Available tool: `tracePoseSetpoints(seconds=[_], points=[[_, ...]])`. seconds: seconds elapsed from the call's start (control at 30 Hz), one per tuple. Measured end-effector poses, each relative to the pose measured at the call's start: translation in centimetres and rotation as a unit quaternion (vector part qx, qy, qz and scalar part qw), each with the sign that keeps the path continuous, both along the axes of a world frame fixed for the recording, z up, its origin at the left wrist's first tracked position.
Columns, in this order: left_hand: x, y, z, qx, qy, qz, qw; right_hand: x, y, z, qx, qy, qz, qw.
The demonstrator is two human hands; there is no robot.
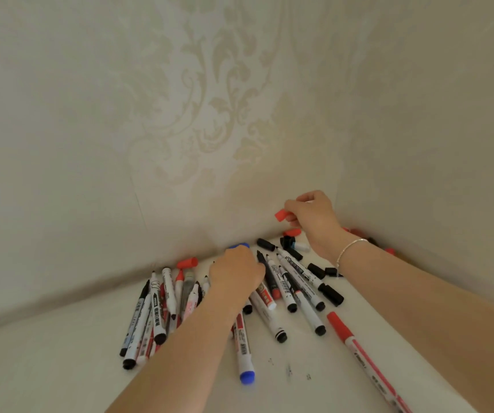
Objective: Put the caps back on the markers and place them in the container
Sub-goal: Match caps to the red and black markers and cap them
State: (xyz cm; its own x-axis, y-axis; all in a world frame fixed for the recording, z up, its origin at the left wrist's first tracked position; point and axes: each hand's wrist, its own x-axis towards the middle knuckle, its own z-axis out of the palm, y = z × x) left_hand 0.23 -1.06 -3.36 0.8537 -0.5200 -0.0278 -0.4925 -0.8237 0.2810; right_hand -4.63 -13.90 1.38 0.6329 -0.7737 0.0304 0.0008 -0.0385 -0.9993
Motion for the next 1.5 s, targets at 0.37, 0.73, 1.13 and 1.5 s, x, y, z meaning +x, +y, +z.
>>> tracePoseSetpoints(seconds=[0.37, 0.73, 1.13, 1.5], points=[[-2.4, -0.4, 2.3, -0.364, 0.03, -0.091, 0.927, -2.0, -0.3, 2.3, -0.009, -0.101, -0.001, 0.995], [-3.5, -0.5, 3.8, -0.342, 0.015, -0.134, 0.93, -2.9, -0.3, 2.7, 0.013, -0.09, 0.088, 0.992], [-5.1, -0.9, 3.4, -0.445, 0.047, -0.111, 0.887, -3.2, 0.9, 2.8, -0.044, -0.039, 0.124, 0.991], [-5.8, -1.8, 3.4, -0.467, 0.066, -0.082, 0.878, -3.6, 1.2, 2.0, -0.05, -0.04, 0.066, 0.996]])
